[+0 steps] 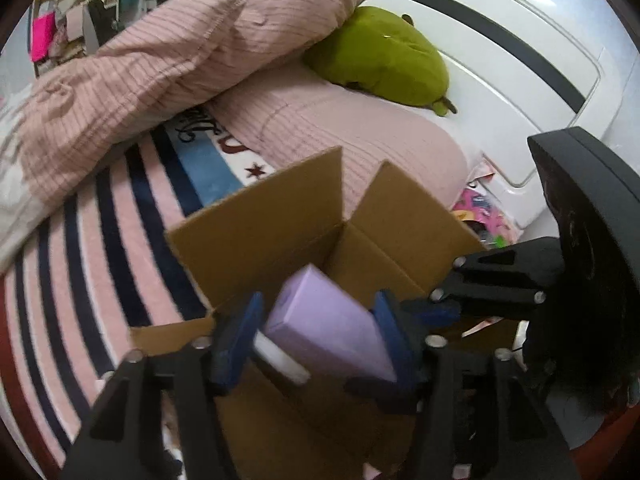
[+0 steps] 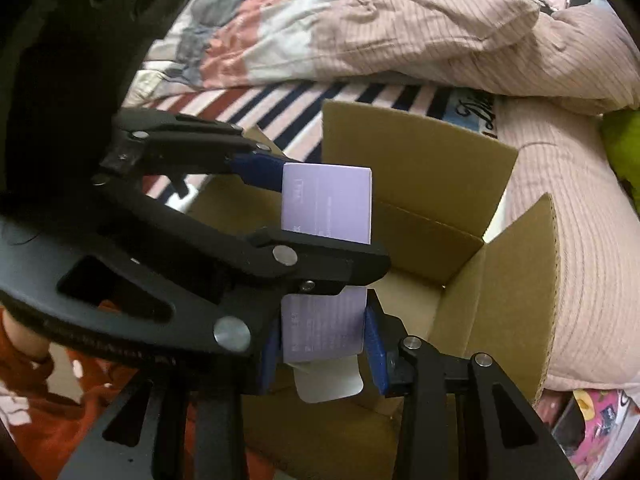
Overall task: Organize rigid objects
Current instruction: 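Lower the lavender box into the cardboard box and release it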
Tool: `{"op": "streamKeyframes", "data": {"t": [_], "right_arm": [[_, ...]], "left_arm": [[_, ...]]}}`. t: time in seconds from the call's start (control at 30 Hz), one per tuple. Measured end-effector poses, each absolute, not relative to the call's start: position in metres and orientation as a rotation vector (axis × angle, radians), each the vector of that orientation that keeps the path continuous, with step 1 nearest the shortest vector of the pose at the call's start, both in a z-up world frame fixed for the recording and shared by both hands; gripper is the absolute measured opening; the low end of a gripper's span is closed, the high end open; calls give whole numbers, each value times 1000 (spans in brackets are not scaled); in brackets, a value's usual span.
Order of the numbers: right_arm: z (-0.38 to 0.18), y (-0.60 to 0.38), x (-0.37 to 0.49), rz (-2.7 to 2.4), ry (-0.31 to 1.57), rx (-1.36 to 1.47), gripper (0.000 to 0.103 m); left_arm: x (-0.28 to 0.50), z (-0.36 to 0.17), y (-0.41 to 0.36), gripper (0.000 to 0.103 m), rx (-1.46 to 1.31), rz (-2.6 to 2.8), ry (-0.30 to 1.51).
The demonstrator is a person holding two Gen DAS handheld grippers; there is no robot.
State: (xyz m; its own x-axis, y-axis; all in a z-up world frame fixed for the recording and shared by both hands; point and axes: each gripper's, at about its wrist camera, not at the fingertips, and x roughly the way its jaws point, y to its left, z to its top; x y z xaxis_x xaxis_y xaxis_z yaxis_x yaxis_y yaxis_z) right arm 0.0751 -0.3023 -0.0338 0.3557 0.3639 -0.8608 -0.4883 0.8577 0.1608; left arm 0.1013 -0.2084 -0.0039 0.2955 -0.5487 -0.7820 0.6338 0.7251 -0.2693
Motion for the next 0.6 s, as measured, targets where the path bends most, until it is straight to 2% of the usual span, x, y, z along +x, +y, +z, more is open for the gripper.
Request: {"op": "streamKeyframes", "data": {"t": [0.03,0.17,0.37,0.5,0.6], "right_arm": [[-35,-302,75,529,1078,-139,36],[-30,-298,72,496,1056,-169,38],[-2,-260,62,614,953,-156,38],[8,-203,54,773,914,-150,39],[-2,-156,49,876,924,-165,43]], "left_arm": [[99,1,-201,67,93,-782,977],[98,16,-167,69,59,-731,926],[78,41,-74,73,31,-533,839],[61,36,-4,75,16,-373,815],[54,21,35,76,4,-305,818]]}}
